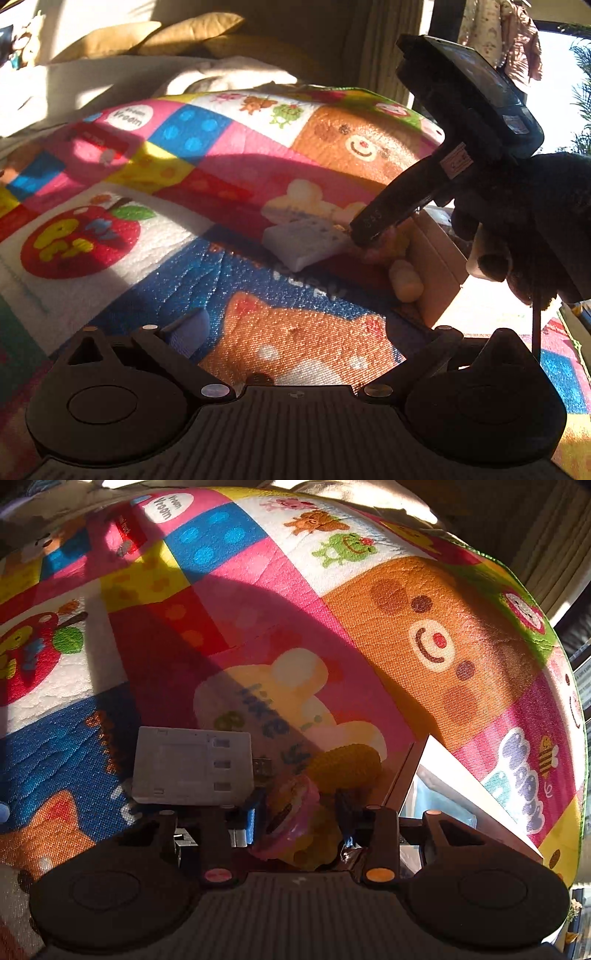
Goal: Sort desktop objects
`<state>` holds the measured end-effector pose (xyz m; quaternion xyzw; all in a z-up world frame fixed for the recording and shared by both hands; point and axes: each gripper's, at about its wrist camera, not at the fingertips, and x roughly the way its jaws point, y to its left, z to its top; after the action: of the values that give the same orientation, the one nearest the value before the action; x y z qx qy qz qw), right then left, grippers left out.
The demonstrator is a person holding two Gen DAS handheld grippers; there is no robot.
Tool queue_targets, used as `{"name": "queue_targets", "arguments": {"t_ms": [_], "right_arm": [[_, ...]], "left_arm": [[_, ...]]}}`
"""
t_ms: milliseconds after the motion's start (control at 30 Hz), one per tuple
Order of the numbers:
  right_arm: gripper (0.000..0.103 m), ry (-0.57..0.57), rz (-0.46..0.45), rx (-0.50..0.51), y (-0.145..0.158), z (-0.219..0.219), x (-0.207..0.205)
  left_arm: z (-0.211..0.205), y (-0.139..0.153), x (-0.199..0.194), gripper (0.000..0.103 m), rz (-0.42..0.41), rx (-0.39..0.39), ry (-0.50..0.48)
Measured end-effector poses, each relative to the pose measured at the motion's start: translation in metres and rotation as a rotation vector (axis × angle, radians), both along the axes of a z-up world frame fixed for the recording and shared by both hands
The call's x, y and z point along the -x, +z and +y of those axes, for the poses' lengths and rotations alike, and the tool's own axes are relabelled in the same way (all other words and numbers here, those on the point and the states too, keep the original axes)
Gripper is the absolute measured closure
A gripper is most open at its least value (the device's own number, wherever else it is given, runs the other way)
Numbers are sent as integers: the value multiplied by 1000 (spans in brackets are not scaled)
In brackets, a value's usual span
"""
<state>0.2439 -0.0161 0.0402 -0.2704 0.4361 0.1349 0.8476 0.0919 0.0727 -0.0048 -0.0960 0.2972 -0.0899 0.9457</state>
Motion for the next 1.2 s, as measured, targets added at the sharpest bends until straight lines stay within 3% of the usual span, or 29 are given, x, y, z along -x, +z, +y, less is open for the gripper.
{"name": "queue_targets", "arguments": {"t_ms": [133, 200, 267, 367, 433, 600, 767, 933, 1067, 1200], "right_arm": [[71, 29, 33, -57, 12, -7, 33], [83, 38, 44, -93, 20, -11, 50], [89, 59, 76, -140, 29, -21, 71], [89, 62, 145, -204, 30, -44, 93], [89, 58, 142, -232, 28, -58, 109], [87, 45, -84, -250, 24, -79, 146], [75, -56, -80, -382, 1, -83, 129], [75, -95, -54, -461, -22, -86, 124], [77, -79, -50, -522, -16, -109, 143], [77, -60, -81, -516, -7, -148, 183]], "left_arm": [[-5, -2, 1, 0, 23, 2, -69], [-11, -3, 6, 0, 31, -3, -169], [-18, -4, 14, 0, 27, -8, -258], [-28, -4, 26, 0, 16, -27, -328], [-34, -4, 33, 0, 12, -52, -345], [-25, -2, 46, 0, 20, -93, -269], [3, 9, 48, 0, 33, -156, -101], [19, 22, 45, 0, 9, -155, 29], [5, 34, 33, 0, -42, -141, -11], [-32, 32, 10, 0, -90, -217, -121]]}}
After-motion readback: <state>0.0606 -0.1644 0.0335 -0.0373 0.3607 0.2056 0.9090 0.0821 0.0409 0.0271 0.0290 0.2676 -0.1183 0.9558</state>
